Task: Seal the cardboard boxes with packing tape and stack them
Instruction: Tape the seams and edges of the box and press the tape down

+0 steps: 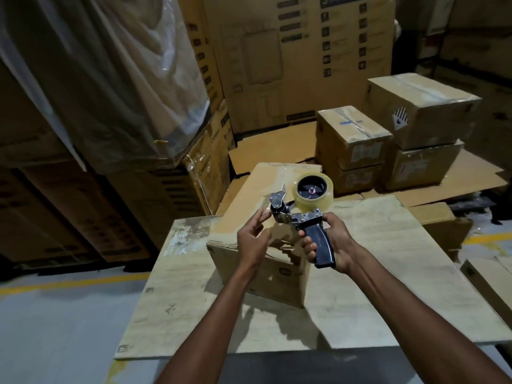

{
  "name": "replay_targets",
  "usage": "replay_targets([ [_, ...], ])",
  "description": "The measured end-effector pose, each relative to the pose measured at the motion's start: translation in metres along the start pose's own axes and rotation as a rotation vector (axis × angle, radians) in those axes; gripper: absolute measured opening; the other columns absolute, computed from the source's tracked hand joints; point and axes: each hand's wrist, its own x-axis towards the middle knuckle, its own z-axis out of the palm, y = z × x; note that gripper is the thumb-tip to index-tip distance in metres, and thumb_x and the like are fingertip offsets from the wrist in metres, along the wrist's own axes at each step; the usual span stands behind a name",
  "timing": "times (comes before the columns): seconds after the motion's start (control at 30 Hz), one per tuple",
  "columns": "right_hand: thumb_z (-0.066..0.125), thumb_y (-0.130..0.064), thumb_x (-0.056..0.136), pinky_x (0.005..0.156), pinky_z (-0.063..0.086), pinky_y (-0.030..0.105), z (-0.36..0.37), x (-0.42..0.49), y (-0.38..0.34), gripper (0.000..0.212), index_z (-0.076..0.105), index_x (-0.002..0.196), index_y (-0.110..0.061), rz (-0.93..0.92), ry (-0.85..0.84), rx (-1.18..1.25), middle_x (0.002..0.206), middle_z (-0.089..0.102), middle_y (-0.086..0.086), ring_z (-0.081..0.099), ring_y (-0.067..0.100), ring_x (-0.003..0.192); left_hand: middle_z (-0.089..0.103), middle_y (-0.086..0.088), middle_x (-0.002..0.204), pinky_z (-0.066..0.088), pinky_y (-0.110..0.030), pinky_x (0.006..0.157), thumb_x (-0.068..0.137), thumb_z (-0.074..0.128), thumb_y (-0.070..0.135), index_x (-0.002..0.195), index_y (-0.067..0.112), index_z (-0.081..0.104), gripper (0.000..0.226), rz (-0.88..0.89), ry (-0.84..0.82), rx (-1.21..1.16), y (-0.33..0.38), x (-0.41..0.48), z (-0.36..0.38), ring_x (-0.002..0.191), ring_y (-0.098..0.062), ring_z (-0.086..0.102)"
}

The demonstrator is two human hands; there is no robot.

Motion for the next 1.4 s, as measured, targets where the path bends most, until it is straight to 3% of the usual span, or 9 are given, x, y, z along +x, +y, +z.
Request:
replay_targets([
  [0.2, 0.039, -0.057, 0.089, 0.043, 0.036, 0.025, 0.033, 0.018, -0.008, 0.059, 0.063, 0.079, -0.005, -0.003, 0.015, -0.112, 0.068, 0.048, 0.004, 0.042, 0.015, 0.046, 0.078, -0.007, 0.107, 0.057, -0.031, 0.076, 0.089, 0.076, 0.009, 0.122, 0.011, 0.07, 0.033, -0.27, 0.165, -0.41, -0.014, -0.004, -0.033, 0.099, -0.025, 0.072],
  [0.33, 0.041, -0.058, 0.087, 0.045, 0.035, 0.027, 0.053, 0.026, -0.013, 0.057, 0.062, 0.081, -0.005, 0.001, 0.001, -0.248, 0.069, 0.049, 0.006, 0.041, 0.017, 0.049, 0.075, -0.009, 0.089, 0.057, -0.045, 0.085, 0.089, 0.071, 0.01, 0.093, 0.009, 0.065, 0.006, -0.532, 0.311, -0.786, -0.005, 0.004, -0.04, 0.089, -0.023, 0.07],
  [0.43, 0.042, -0.058, 0.088, 0.047, 0.033, 0.028, 0.067, 0.028, -0.017, 0.059, 0.062, 0.081, -0.004, -0.013, 0.017, -0.305, 0.069, 0.05, 0.007, 0.04, 0.018, 0.051, 0.059, -0.009, 0.072, 0.057, -0.036, 0.071, 0.088, 0.058, 0.006, 0.076, 0.008, 0.056, 0.012, -0.684, 0.432, -0.905, -0.006, 0.019, -0.056, 0.066, -0.019, 0.057],
  [0.67, 0.041, -0.059, 0.09, 0.049, 0.031, 0.03, 0.079, 0.03, -0.03, 0.059, 0.06, 0.084, -0.004, -0.037, 0.037, -0.413, 0.07, 0.047, 0.008, 0.037, 0.018, 0.054, 0.049, -0.003, 0.065, 0.045, -0.031, 0.056, 0.092, 0.063, 0.025, 0.087, 0.01, 0.061, 0.017, -0.767, 0.327, -0.576, -0.006, 0.047, -0.09, 0.056, -0.018, 0.044],
  [0.77, 0.041, -0.059, 0.09, 0.05, 0.031, 0.03, 0.079, 0.03, -0.034, 0.058, 0.06, 0.085, -0.004, -0.016, 0.031, -0.42, 0.071, 0.047, 0.007, 0.036, 0.018, 0.055, 0.052, -0.002, 0.071, 0.041, -0.026, 0.049, 0.094, 0.063, 0.021, 0.091, 0.013, 0.064, 0.009, -0.652, 0.228, -0.447, -0.003, 0.059, -0.099, 0.052, -0.013, 0.044],
  [0.87, 0.042, -0.057, 0.089, 0.049, 0.032, 0.029, 0.078, 0.032, -0.035, 0.057, 0.061, 0.085, -0.004, 0.015, 0.013, -0.398, 0.071, 0.046, 0.007, 0.036, 0.017, 0.055, 0.068, 0.003, 0.109, 0.05, -0.019, 0.067, 0.097, 0.058, 0.005, 0.126, 0.019, 0.064, 0.033, -0.309, 0.109, -0.237, -0.001, 0.066, -0.104, 0.088, -0.009, 0.065],
  [0.97, 0.041, -0.057, 0.09, 0.046, 0.033, 0.028, 0.078, 0.032, -0.034, 0.057, 0.062, 0.085, -0.005, 0.043, -0.01, -0.357, 0.071, 0.045, 0.006, 0.036, 0.016, 0.054, 0.064, 0.005, 0.137, 0.05, -0.022, 0.095, 0.097, 0.054, 0.0, 0.149, 0.02, 0.049, 0.056, -0.148, -0.082, -0.166, 0.006, 0.066, -0.1, 0.123, -0.009, 0.061],
  [1.23, 0.041, -0.055, 0.089, 0.046, 0.033, 0.028, 0.074, 0.033, -0.035, 0.054, 0.061, 0.085, -0.005, 0.045, 0.015, -0.364, 0.071, 0.046, 0.006, 0.037, 0.016, 0.054, 0.078, -0.009, 0.095, 0.048, -0.043, 0.098, 0.1, 0.056, 0.021, 0.127, 0.01, 0.067, 0.031, -0.203, 0.014, -0.19, 0.008, 0.06, -0.084, 0.107, -0.024, 0.069],
  [1.4, 0.042, -0.058, 0.089, 0.048, 0.033, 0.029, 0.074, 0.033, -0.034, 0.056, 0.061, 0.086, -0.005, 0.028, 0.015, -0.421, 0.072, 0.047, 0.007, 0.038, 0.017, 0.054, 0.074, -0.004, 0.085, 0.046, -0.045, 0.094, 0.094, 0.064, 0.039, 0.112, 0.01, 0.071, 0.035, -0.52, 0.038, -0.435, 0.012, 0.059, -0.077, 0.098, -0.026, 0.067],
])
